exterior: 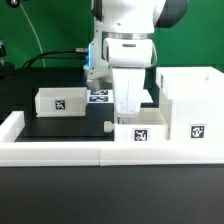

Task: Assemble drawer

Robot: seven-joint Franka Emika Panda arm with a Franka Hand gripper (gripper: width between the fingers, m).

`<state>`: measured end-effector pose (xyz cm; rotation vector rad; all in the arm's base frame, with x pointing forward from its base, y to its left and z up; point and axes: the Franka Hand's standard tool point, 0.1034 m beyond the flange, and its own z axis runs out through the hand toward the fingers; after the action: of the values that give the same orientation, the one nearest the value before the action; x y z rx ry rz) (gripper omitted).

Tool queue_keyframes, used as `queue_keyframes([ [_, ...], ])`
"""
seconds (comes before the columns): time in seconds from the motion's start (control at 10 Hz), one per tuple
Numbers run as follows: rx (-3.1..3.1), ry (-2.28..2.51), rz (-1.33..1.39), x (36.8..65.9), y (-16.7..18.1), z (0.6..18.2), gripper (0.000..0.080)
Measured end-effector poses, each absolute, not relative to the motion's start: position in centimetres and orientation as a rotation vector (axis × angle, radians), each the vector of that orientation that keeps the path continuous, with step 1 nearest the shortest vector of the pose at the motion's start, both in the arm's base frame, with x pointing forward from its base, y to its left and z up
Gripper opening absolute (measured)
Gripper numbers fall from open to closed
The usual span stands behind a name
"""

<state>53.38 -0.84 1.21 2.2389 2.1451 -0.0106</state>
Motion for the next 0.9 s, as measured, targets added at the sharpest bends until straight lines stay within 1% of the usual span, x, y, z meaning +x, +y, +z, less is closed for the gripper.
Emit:
queue_keyframes([
  [0.6,2.282,2.1,-0.011,53.42,-0.71,1.27,0.0042],
  [0.9,2.293,2.083,-0.001,53.73,0.04,1.46,0.0042],
])
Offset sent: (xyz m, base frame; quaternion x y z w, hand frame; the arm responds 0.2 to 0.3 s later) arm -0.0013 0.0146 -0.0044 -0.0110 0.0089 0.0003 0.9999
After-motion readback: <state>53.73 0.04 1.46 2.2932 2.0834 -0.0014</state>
